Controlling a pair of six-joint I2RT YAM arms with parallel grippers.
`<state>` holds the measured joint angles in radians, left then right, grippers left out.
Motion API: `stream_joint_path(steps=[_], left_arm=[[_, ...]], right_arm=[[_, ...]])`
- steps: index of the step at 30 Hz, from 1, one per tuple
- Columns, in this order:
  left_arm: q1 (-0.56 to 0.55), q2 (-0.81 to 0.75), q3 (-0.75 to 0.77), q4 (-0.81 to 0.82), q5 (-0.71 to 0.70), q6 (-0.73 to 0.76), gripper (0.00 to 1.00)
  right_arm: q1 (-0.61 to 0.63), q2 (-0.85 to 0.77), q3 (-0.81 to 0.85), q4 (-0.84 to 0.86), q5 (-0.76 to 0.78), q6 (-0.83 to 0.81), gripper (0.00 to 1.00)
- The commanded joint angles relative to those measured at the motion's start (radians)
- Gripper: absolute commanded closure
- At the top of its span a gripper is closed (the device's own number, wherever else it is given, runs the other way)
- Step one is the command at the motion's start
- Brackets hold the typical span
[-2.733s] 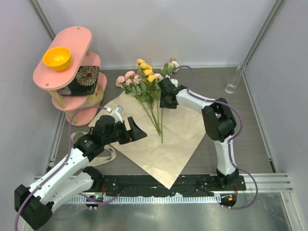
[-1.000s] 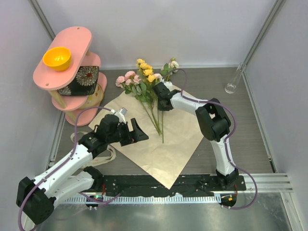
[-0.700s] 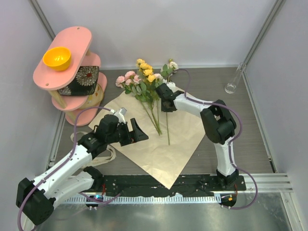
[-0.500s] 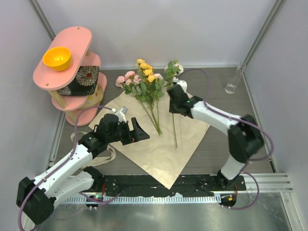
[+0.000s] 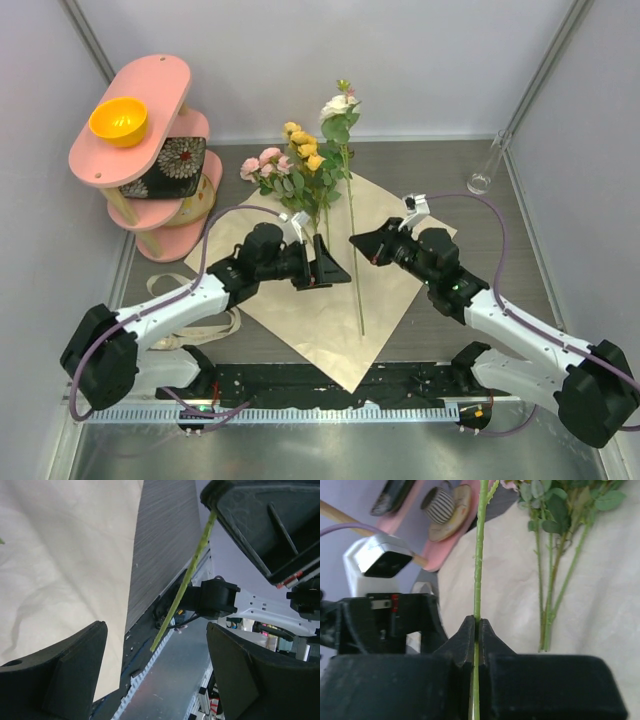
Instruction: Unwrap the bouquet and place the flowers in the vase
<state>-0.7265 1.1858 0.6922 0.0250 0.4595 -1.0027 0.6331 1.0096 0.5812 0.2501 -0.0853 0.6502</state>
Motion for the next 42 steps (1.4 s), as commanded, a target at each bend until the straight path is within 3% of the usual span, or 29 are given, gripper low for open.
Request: stream_joint_path(steps=[1, 3, 8, 9, 10, 15, 17, 21, 25, 30, 37, 41, 42], left_arm=[[-0.056, 0.090, 0.056, 0.229, 0.047, -0.057, 0.16], [-0.088, 0.122, 0.072, 0.259, 0.047, -0.066, 0.18], [-0.117, 0.178, 0.096, 0.300, 0.054, -0.077, 0.38], [-0.119, 0.176, 0.096, 0.291, 0.036, -0.074, 0.45], [-0.119, 0.173, 0.102, 0.273, 0.025, -0.056, 0.61], [-0.131, 0.129, 0.164, -0.022, -0.088, 0.120, 0.98], [-0.143, 0.104, 0.190, -0.179, -0.183, 0.223, 1.00], [-0.146, 0.023, 0.184, -0.304, -0.281, 0.328, 1.00], [-0.146, -0.031, 0.156, -0.356, -0.311, 0.378, 1.00], [-0.146, -0.068, 0.135, -0.364, -0.295, 0.392, 1.00], [-0.146, -0.091, 0.128, -0.370, -0.269, 0.404, 1.00], [-0.148, -0.109, 0.115, -0.369, -0.254, 0.406, 1.00], [-0.148, -0.114, 0.109, -0.369, -0.252, 0.406, 1.00]], right_arm=[[0.004, -0.085, -0.040, 0.242, -0.082, 0.086, 0.99], [0.004, -0.094, -0.050, 0.248, -0.094, 0.097, 0.99], [0.004, -0.106, -0.063, 0.250, -0.128, 0.117, 0.99], [0.004, -0.105, -0.064, 0.249, -0.134, 0.118, 0.99], [0.004, -0.106, -0.063, 0.241, -0.142, 0.115, 0.99], [0.002, -0.112, 0.009, 0.079, -0.139, 0.030, 0.94], [0.004, -0.085, 0.093, -0.082, -0.098, -0.027, 0.82], [0.002, 0.006, 0.274, -0.401, -0.071, -0.158, 0.64], [-0.012, 0.084, 0.403, -0.547, -0.060, -0.211, 0.47], [-0.041, 0.162, 0.505, -0.574, -0.177, -0.178, 0.39], [-0.064, 0.273, 0.611, -0.526, -0.283, -0.123, 0.37], [-0.065, 0.332, 0.651, -0.515, -0.292, -0.113, 0.39], [-0.065, 0.342, 0.657, -0.514, -0.295, -0.112, 0.45]])
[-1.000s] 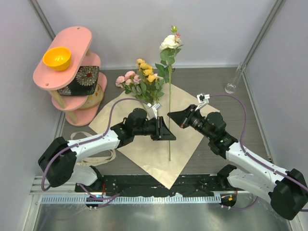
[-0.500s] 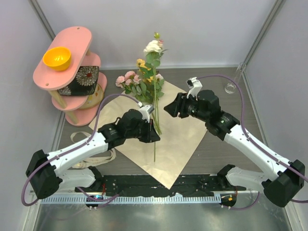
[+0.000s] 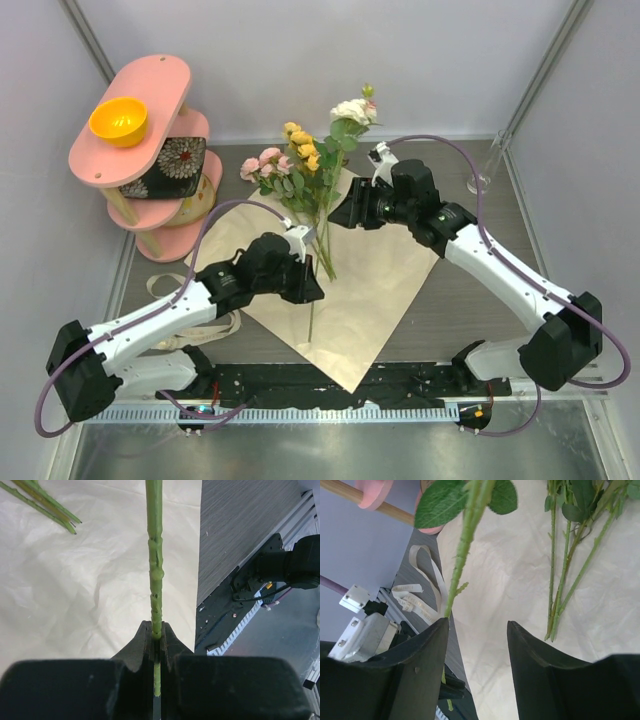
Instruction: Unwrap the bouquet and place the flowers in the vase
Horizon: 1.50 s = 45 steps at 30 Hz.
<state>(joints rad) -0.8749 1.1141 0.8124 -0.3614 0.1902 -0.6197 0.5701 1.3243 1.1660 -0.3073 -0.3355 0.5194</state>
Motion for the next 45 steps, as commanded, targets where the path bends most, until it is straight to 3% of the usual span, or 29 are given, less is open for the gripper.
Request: stream_joint_path(steps=[1, 10, 17, 25, 32, 38, 40, 42, 43, 45], left_arm=[[-0.001, -0.045, -0.015, 0.018, 0.018, 0.023, 1.00], [-0.001, -0.066, -0.029, 0.022, 0.018, 0.023, 1.00], [-0.001, -0.082, -0.044, 0.022, 0.020, 0.009, 1.00], [-0.004, -0.108, -0.056, 0.029, 0.060, 0.009, 1.00], [-0.006, -0.126, -0.076, 0.038, 0.084, 0.017, 1.00], [-0.016, -0.119, -0.068, 0.039, 0.124, 0.035, 1.00], [-0.021, -0.120, -0.067, 0.039, 0.129, 0.041, 1.00], [-0.024, -0.119, -0.064, 0.039, 0.130, 0.049, 1.00], [-0.026, -0.119, -0.058, 0.035, 0.135, 0.054, 1.00], [-0.026, -0.114, -0.050, 0.026, 0.127, 0.066, 1.00]], right_arm=[[-0.004, 0.035, 0.083, 0.045, -0.053, 0.028, 0.47], [-0.003, 0.079, 0.064, 0.140, -0.126, 0.108, 0.55], [-0.004, -0.025, 0.008, 0.137, -0.080, 0.063, 0.35], [-0.004, 0.013, 0.011, 0.181, -0.128, 0.123, 0.38], [-0.003, 0.041, -0.022, 0.264, -0.155, 0.189, 0.57], [-0.001, 0.042, -0.077, 0.332, -0.126, 0.251, 0.61], [0.001, 0.032, -0.091, 0.342, -0.120, 0.257, 0.69], [0.001, 0.016, -0.117, 0.358, -0.111, 0.272, 0.71], [0.001, 0.004, -0.124, 0.358, -0.099, 0.275, 0.82], [0.001, -0.011, -0.135, 0.344, -0.086, 0.274, 0.94]])
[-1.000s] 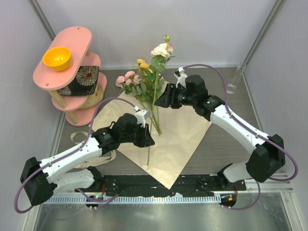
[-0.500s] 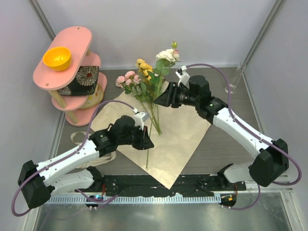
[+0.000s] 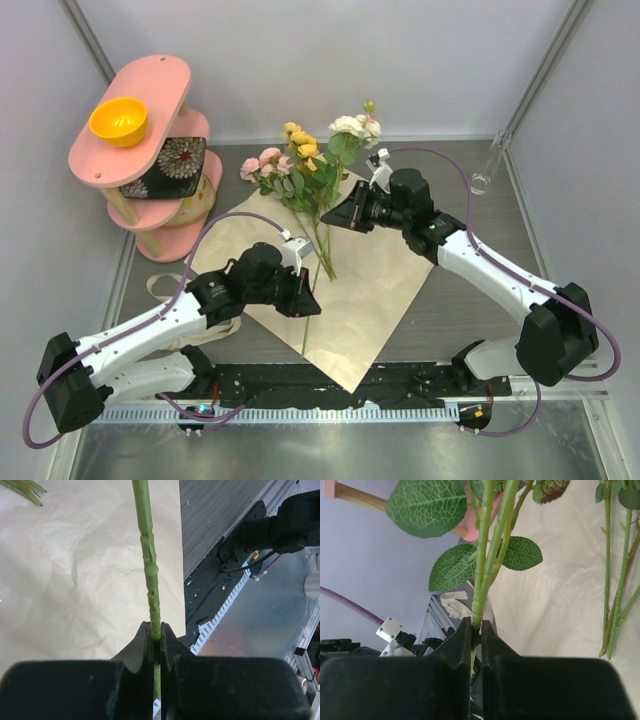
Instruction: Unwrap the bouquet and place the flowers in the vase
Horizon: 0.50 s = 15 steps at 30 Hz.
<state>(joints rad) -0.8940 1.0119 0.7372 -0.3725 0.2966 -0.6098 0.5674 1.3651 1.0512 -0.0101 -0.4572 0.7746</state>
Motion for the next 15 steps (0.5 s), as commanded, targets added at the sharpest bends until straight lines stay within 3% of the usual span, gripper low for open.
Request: stream_joint_path(steps=[1, 3, 4, 7, 12, 15], left_arm=[[-0.008, -0.006, 0.040, 0.023, 0.010, 0.056, 1.00], [-0.006, -0.009, 0.060, -0.026, -0.016, 0.051, 0.98], [-0.006, -0.025, 0.074, -0.042, -0.023, 0.047, 0.78], [-0.006, -0.082, 0.068, -0.049, -0.031, 0.027, 0.41], [-0.006, -0.243, 0.080, -0.081, -0.074, -0.001, 0.18], [-0.006, -0.301, 0.105, -0.132, -0.114, -0.008, 0.16]], right_arm=[[0.003, -0.072, -0.022, 0.024, 0.058, 0.015, 0.99], [0.003, -0.099, -0.037, 0.016, 0.086, -0.006, 0.99], [0.003, -0.127, -0.037, -0.035, 0.125, -0.020, 0.99], [0.003, -0.172, 0.003, -0.170, 0.208, -0.112, 0.99], [0.002, -0.293, 0.123, -0.361, 0.505, -0.256, 0.99], [0.003, -0.337, 0.209, -0.468, 0.744, -0.351, 0.99]])
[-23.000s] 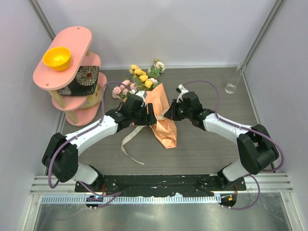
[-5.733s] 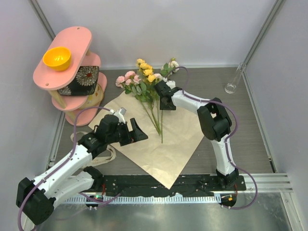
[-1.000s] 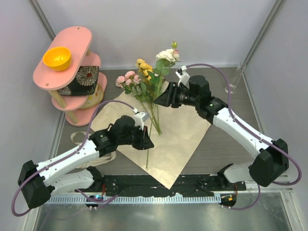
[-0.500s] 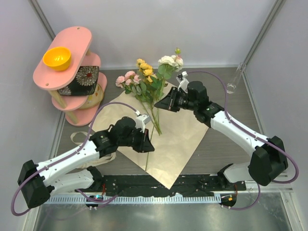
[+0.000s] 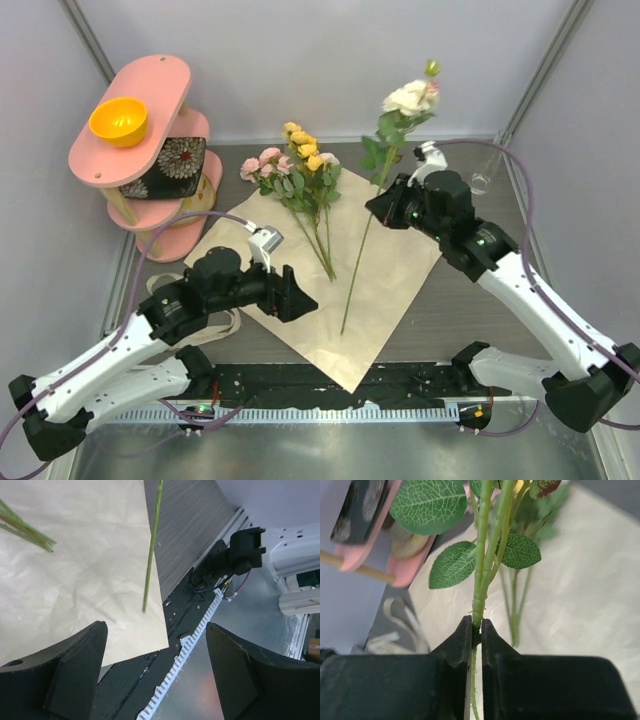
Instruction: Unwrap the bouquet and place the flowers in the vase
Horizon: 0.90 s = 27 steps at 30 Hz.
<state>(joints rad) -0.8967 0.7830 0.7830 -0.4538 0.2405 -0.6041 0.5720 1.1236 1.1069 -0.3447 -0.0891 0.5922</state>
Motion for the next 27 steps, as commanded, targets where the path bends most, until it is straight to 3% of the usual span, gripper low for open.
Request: stream_joint_path(steps=[1, 6, 10, 15, 22, 27], left_arm=[[-0.004, -0.083, 0.068, -0.059, -0.064, -0.016, 0.15], [-0.004, -0.090, 0.094, -0.065, -0.066, -0.026, 0.12], [-0.004, -0.013, 0.134, -0.049, -0.067, -0.016, 0.11], [-0.004, 0.082, 0.194, -0.049, -0.125, 0.023, 0.11], [-0.004, 0.148, 0.210, -0.051, -0.168, 0.046, 0.11], [0.001, 0.170, 0.208, -0.037, -0.196, 0.087, 0.10]], right_arm=[[-0.001, -0.103, 0.175, -0.167, 0.437, -0.192, 0.99], [-0.003, -0.087, 0.345, -0.188, 0.822, -0.368, 0.98], [-0.014, 0.017, 0.479, -0.040, 1.081, -0.563, 0.99], [-0.148, 0.168, 0.643, 0.196, 1.098, -0.800, 0.99], [-0.386, 0.412, 0.893, 0.268, 0.976, -0.799, 0.99], [-0.471, 0.565, 1.077, 0.273, 0.890, -0.802, 0.99]])
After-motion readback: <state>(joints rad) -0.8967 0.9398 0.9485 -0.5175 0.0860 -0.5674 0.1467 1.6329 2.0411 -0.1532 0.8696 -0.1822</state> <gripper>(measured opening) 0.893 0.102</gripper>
